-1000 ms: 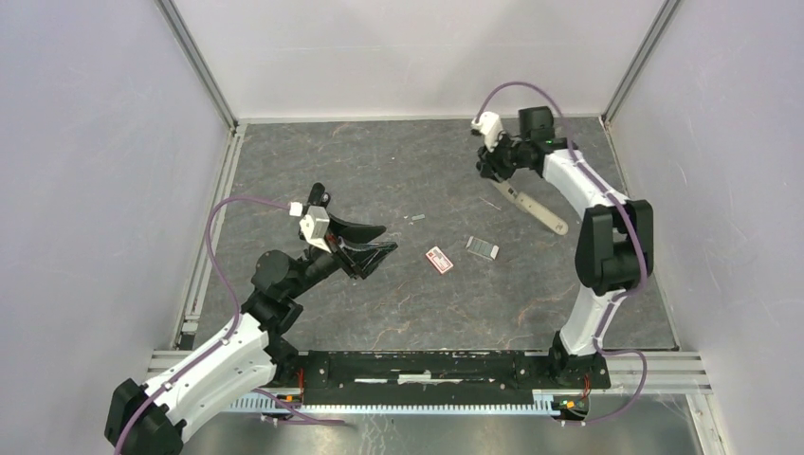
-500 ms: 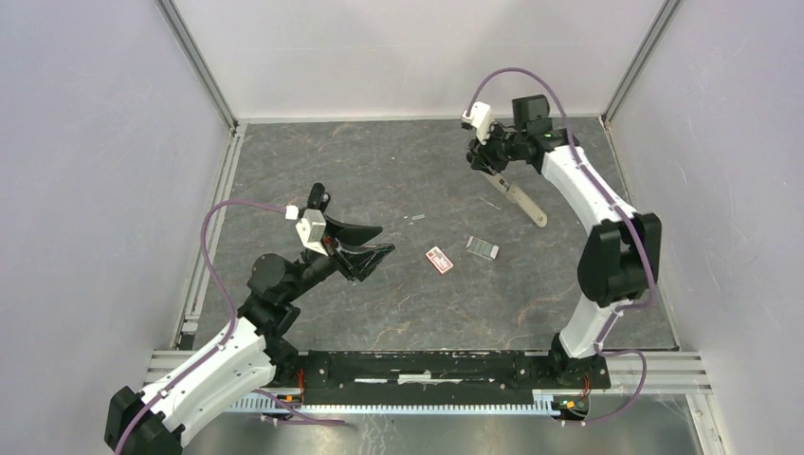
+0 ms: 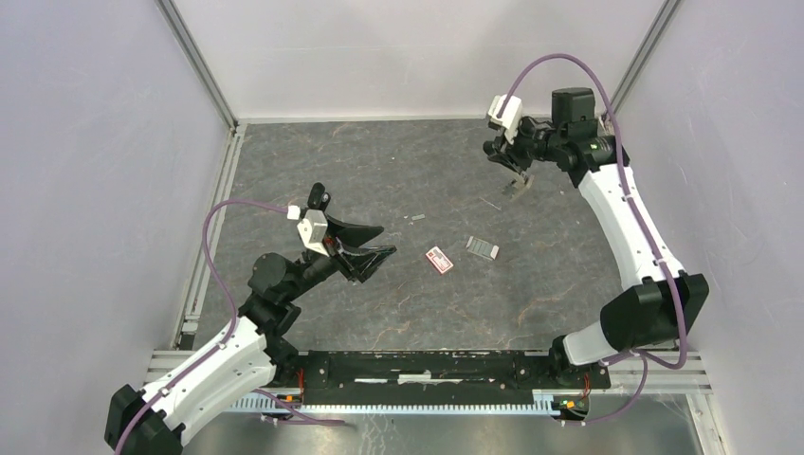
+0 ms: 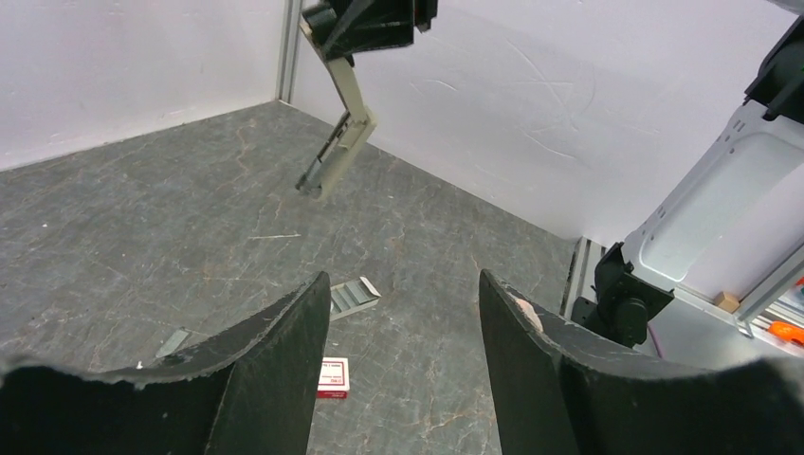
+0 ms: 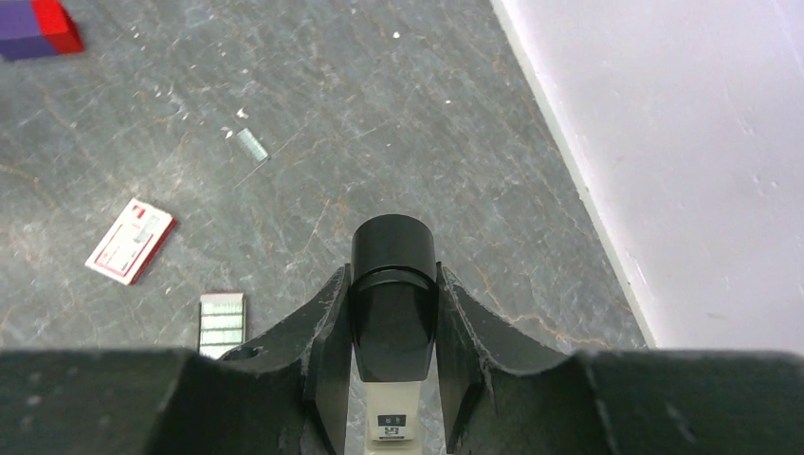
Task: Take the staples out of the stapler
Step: Unload the staple at the center of the board.
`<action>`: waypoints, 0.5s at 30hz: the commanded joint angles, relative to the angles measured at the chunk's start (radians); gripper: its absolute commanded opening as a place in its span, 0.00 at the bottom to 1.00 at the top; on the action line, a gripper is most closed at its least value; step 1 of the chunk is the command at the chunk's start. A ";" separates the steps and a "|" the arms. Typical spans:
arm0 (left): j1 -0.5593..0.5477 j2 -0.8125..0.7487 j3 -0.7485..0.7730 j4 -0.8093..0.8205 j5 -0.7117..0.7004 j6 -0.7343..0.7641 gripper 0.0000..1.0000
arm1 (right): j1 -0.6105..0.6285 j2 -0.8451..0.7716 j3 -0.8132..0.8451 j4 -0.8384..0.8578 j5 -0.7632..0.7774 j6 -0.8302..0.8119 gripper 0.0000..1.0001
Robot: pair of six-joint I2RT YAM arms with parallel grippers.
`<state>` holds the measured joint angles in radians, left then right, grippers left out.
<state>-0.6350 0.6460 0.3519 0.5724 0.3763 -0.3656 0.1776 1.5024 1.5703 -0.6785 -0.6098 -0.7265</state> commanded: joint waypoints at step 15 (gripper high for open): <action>0.001 0.042 -0.041 0.132 0.029 0.031 0.67 | -0.097 0.101 0.106 -0.304 -0.388 -0.539 0.00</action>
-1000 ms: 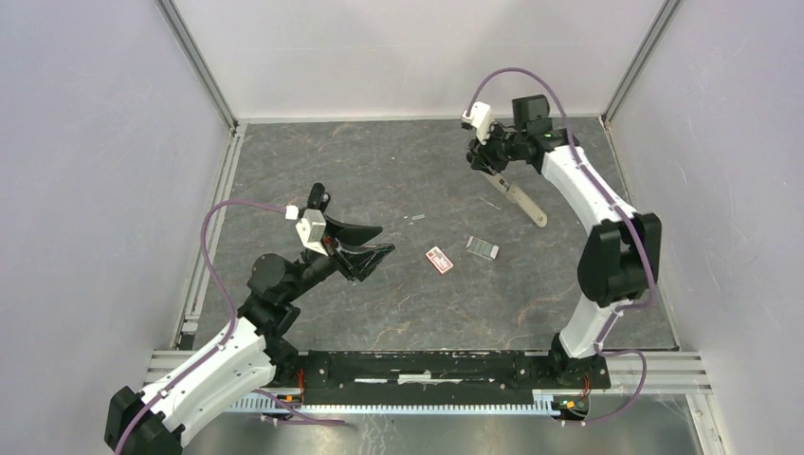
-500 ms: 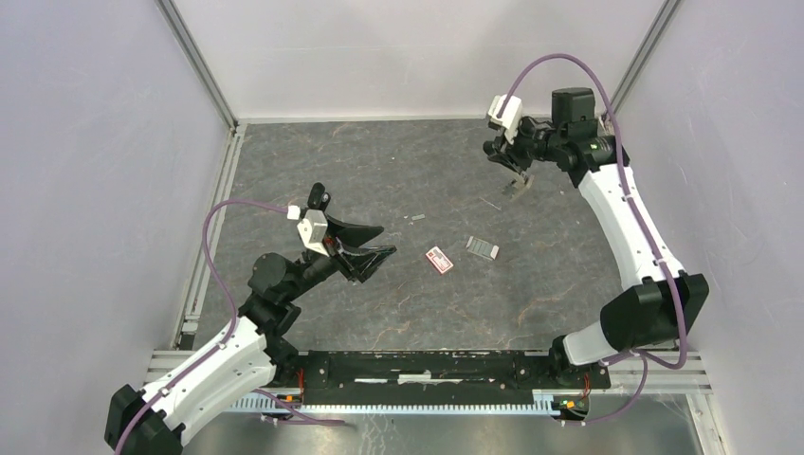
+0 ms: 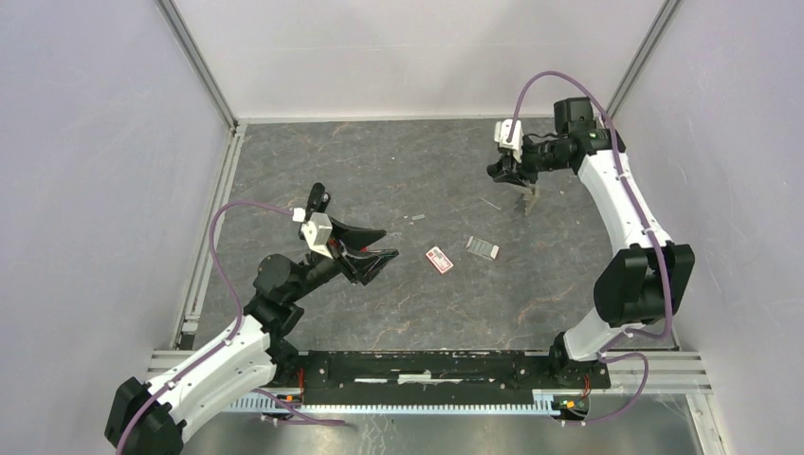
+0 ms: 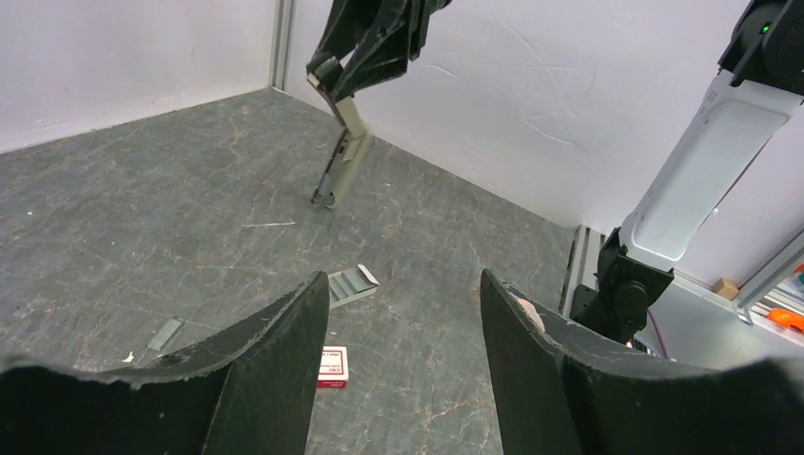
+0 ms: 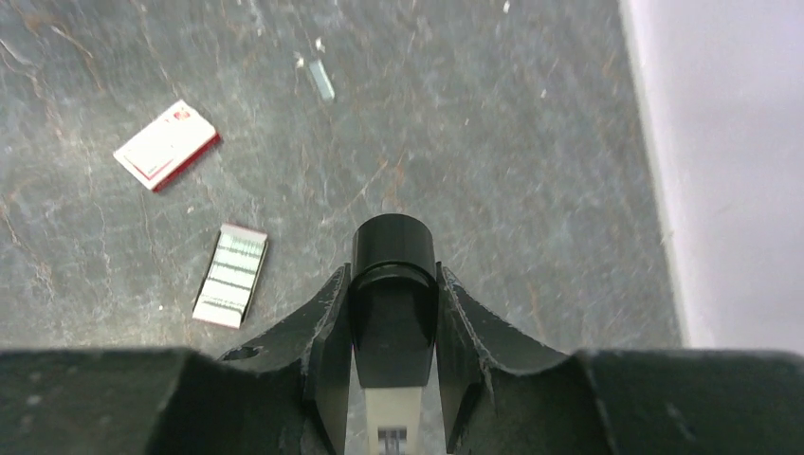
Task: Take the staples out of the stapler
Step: Unload the staple at the center of the board.
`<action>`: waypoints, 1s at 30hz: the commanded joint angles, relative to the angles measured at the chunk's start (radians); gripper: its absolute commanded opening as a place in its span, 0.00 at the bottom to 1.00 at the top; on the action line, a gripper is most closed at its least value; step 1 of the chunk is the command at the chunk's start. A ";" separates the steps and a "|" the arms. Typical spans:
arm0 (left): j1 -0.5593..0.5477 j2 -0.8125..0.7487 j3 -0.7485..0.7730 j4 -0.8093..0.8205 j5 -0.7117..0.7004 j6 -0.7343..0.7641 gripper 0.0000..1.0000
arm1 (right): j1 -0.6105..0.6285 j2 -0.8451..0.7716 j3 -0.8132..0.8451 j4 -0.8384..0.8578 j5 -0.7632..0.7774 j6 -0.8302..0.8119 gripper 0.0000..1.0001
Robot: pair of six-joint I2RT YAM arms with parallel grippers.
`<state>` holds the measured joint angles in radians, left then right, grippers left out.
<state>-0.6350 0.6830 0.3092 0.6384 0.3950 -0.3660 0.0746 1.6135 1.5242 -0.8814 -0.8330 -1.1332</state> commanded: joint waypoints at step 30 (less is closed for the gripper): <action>0.001 0.128 0.010 0.183 0.042 0.013 0.68 | -0.415 -0.198 -0.607 -0.276 -0.107 -0.823 0.00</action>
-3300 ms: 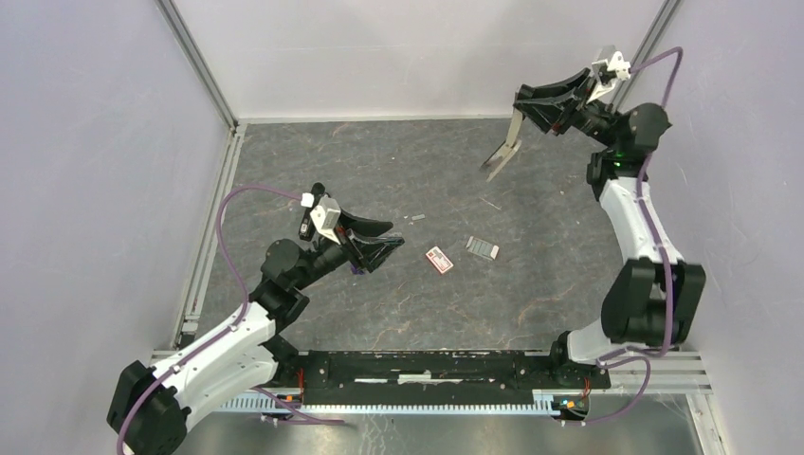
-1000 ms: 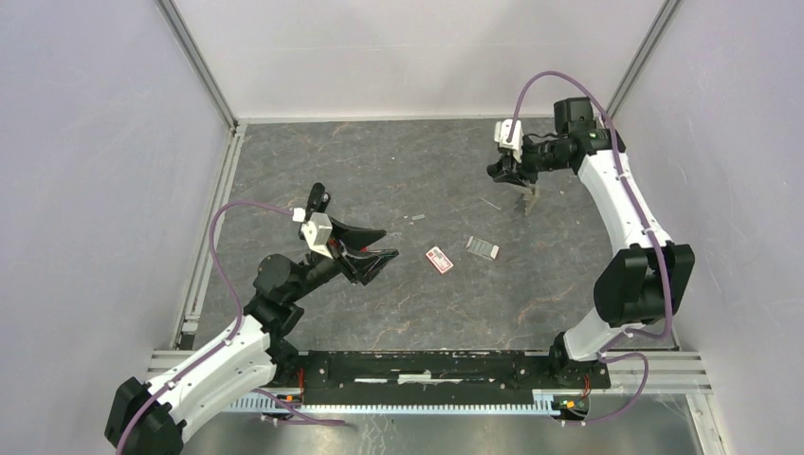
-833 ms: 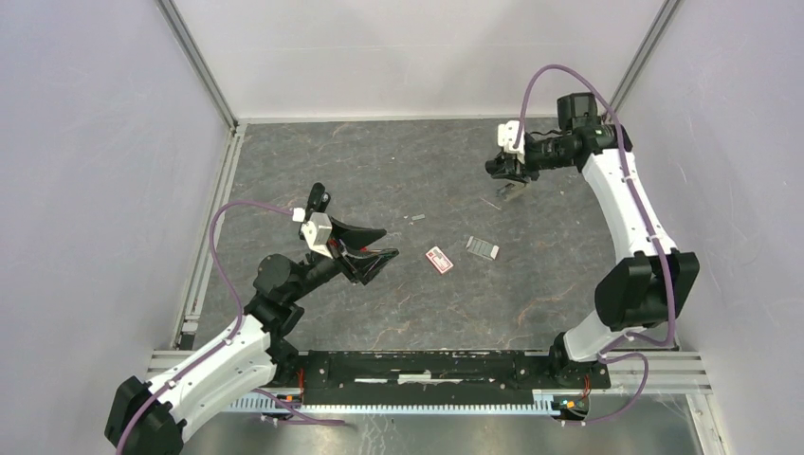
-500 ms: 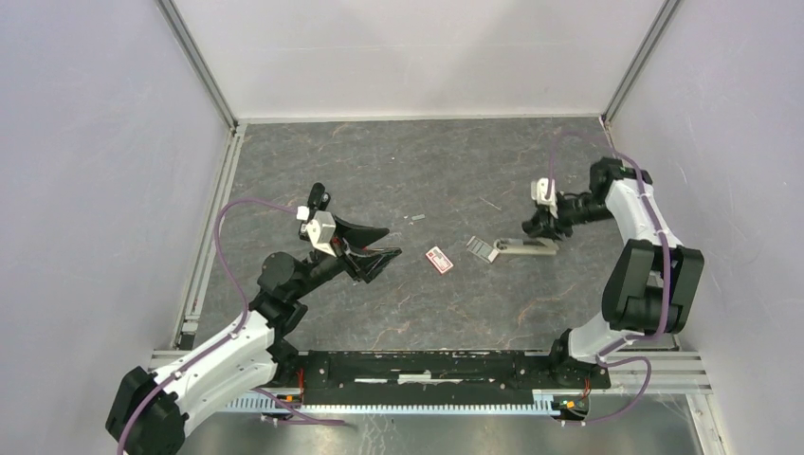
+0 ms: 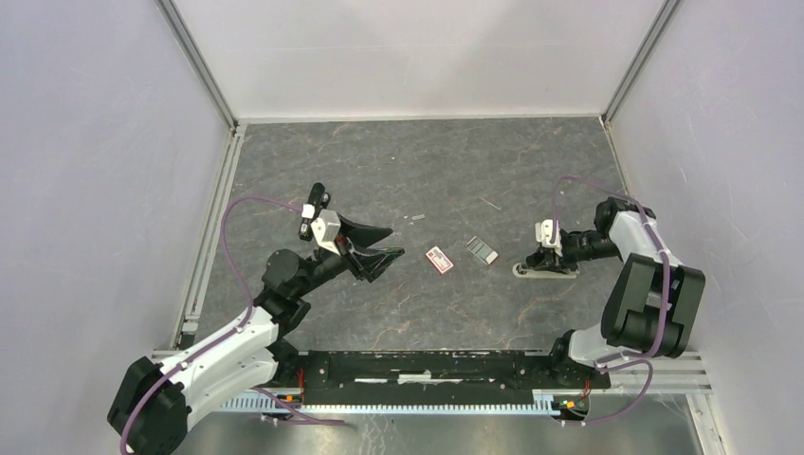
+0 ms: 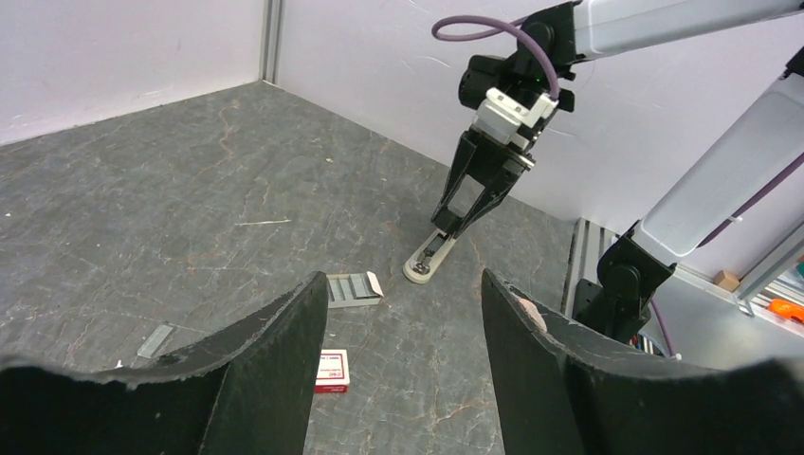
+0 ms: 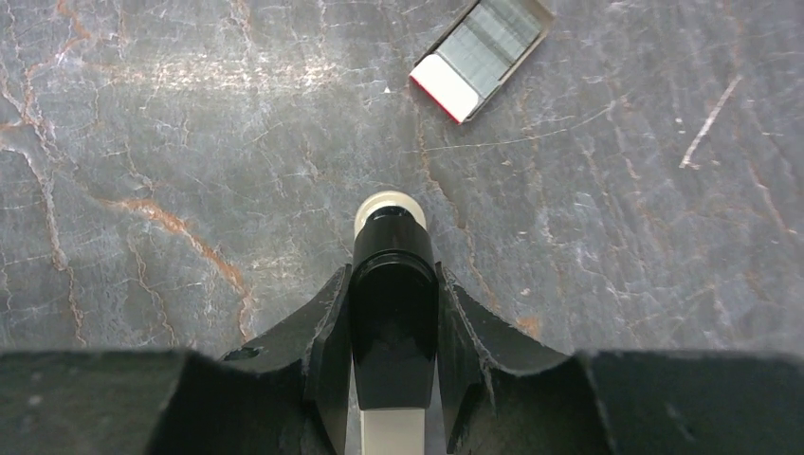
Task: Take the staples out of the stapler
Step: Unload the staple at the center of the board.
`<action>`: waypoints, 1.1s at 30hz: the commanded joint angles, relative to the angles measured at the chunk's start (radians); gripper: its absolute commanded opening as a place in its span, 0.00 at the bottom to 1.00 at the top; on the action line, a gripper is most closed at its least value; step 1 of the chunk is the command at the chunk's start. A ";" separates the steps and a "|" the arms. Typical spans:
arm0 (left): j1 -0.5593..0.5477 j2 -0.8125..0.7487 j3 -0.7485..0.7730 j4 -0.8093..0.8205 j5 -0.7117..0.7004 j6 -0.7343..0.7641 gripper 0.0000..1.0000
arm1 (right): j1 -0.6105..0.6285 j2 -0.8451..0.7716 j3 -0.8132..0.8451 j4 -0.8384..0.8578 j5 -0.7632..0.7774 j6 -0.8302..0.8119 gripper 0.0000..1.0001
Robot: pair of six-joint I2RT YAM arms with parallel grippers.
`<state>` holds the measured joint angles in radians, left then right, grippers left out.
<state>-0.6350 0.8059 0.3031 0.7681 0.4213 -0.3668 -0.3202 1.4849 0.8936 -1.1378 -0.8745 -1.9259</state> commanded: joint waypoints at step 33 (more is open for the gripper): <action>0.001 -0.102 0.013 -0.038 0.002 0.032 0.68 | 0.399 0.173 0.287 0.614 -0.014 0.835 0.00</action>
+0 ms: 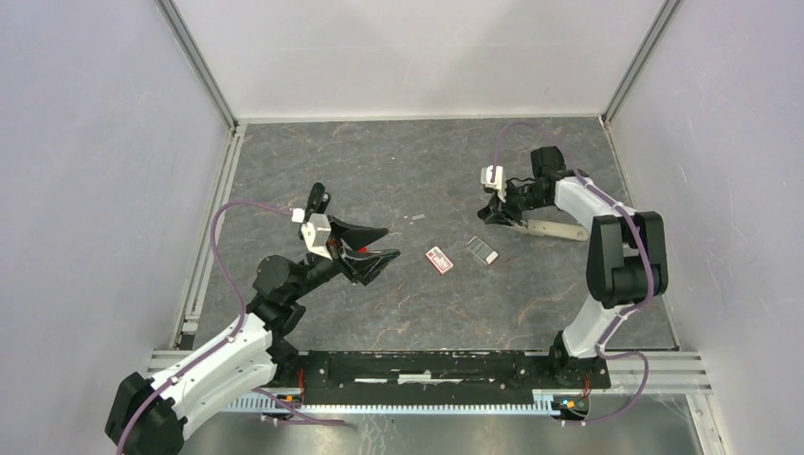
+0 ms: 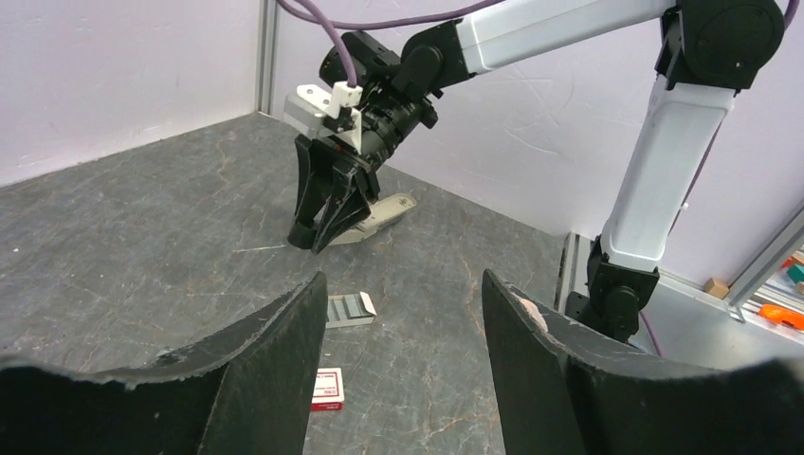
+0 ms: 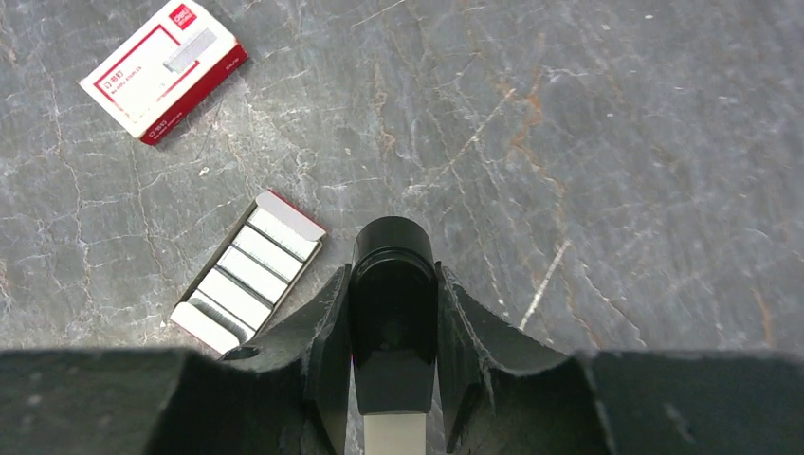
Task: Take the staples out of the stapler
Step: Unload the staple at the center of the board.
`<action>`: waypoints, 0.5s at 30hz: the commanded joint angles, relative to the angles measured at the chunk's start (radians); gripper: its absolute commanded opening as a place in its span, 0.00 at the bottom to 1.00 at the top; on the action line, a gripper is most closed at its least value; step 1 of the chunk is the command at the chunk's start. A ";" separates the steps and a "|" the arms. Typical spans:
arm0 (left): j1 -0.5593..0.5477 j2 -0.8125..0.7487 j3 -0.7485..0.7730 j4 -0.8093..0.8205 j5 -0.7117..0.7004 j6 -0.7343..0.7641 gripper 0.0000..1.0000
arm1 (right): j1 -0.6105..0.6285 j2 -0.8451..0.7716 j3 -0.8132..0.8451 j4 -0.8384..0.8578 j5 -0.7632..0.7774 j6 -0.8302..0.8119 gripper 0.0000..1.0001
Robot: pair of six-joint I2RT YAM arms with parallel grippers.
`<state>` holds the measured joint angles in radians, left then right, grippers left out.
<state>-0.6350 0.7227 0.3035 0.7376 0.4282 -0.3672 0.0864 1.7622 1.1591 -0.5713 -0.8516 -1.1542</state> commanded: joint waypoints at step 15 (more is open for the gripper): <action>0.000 -0.039 0.013 -0.014 -0.001 0.044 0.68 | -0.137 -0.328 0.216 -0.210 -0.015 -0.007 0.00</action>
<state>-0.6350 0.6994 0.3031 0.7124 0.4278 -0.3668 0.0189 1.4780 1.3052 -0.7082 -0.8402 -1.1305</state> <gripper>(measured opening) 0.677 0.376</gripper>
